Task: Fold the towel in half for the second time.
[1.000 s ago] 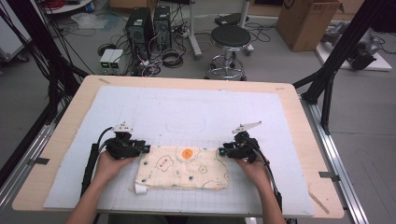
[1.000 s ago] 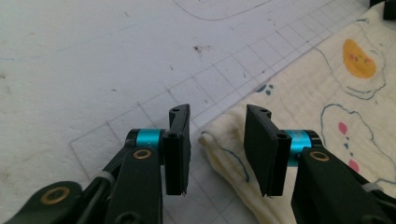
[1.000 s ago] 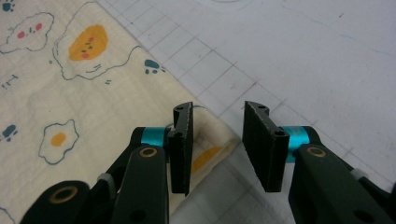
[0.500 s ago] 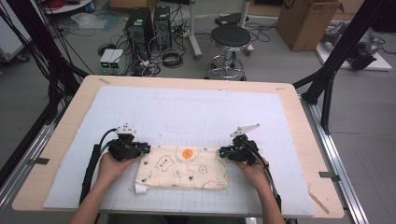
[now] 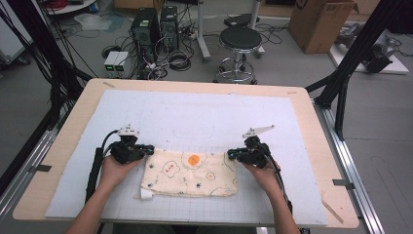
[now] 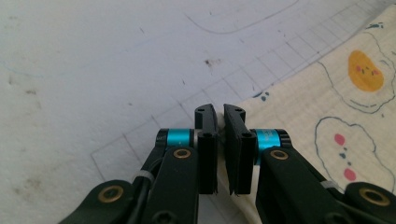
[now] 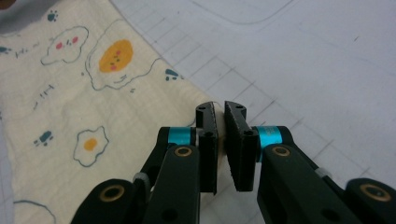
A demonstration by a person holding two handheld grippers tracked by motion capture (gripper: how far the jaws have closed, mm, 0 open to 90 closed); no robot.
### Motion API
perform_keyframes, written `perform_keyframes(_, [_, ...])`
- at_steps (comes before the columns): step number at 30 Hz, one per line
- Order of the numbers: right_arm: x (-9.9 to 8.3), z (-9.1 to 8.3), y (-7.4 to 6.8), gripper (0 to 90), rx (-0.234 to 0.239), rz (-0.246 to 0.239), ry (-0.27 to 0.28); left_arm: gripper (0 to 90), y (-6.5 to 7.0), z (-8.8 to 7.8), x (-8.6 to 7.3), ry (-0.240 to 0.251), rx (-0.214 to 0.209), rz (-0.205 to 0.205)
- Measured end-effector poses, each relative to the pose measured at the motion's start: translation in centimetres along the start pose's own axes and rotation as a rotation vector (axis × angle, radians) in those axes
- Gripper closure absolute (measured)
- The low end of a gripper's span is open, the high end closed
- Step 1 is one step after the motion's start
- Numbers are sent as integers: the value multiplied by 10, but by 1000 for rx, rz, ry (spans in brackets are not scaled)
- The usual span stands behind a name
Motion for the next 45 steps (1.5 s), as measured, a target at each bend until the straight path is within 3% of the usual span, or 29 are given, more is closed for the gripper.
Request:
perform_keyframes(9, [28,-2,12,841,-31,40,38,838,-15,-4,27,39,44,0])
perform_keyframes(14, [49,-2,18,840,-45,52,73,838,-29,-3,45,104,75,-55])
perform_keyframes(18, [54,8,37,840,-46,122,79,838,-36,6,45,101,86,-91])
perform_keyframes(23, [47,21,45,840,-54,151,40,839,-39,16,39,76,75,-110])
perform_keyframes(29, [49,18,43,840,-40,153,64,840,-38,12,40,84,67,-97])
perform_keyframes(36, [49,15,37,839,-40,135,55,840,-31,6,38,83,86,-31])
perform_keyframes(45, [47,9,32,839,-19,135,77,840,-24,-1,32,109,72,-31])
Point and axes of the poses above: each handheld gripper's, and its own axes: z roughly forward along the jaws, x roughly out of its top, y roughly to its right, the point moved 8 cm from there along z, roughly forward along the jaws, and after that the axes turned 1 degree about -y, right-handed, at the moved point
